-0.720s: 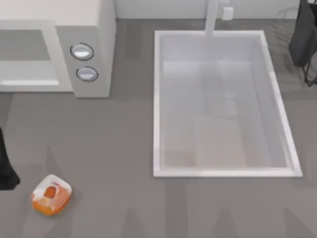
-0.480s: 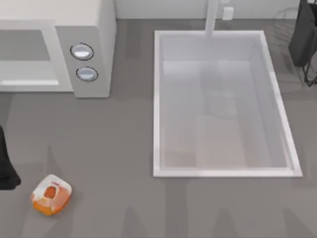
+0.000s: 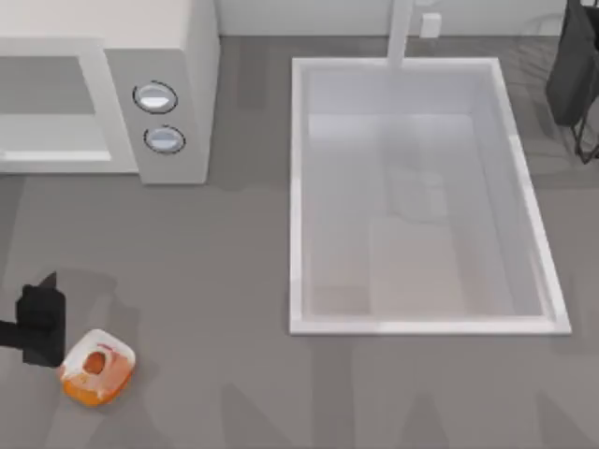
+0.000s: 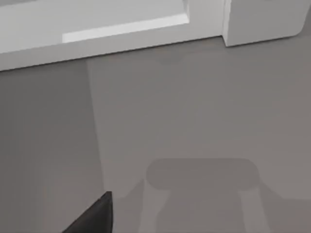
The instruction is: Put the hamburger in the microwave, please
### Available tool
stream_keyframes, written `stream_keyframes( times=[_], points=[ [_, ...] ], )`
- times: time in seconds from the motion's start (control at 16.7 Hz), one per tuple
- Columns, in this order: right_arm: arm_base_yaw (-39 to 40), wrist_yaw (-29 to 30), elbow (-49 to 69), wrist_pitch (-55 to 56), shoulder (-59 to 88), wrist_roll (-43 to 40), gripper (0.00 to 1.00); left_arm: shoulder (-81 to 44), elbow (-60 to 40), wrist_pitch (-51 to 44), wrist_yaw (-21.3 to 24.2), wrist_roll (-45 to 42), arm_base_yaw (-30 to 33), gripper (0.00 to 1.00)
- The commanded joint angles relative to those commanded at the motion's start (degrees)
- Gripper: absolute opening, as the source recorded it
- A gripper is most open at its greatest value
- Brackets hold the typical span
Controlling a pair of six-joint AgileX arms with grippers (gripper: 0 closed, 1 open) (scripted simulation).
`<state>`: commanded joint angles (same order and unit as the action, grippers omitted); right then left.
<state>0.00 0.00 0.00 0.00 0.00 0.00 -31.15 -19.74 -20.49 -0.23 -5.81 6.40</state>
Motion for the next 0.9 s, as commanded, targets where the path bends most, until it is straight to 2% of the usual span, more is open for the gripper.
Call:
stream_keyframes(
  times=[0.54,0.72,0.9],
  points=[
    [0.0,0.0,0.0,0.0,0.0,0.0,1.0,-44.5,-25.8,-26.2,-0.4,-7.4,8.1,1.0],
    [0.0,0.0,0.0,0.0,0.0,0.0,1.0,-53.7,-31.1,-31.5,-0.3,-8.9,9.9,1.0],
    [0.0,0.0,0.0,0.0,0.0,0.0,1.0,-57.5,-33.4,-33.8,-0.2,-9.5,10.7,1.0]
  ],
)
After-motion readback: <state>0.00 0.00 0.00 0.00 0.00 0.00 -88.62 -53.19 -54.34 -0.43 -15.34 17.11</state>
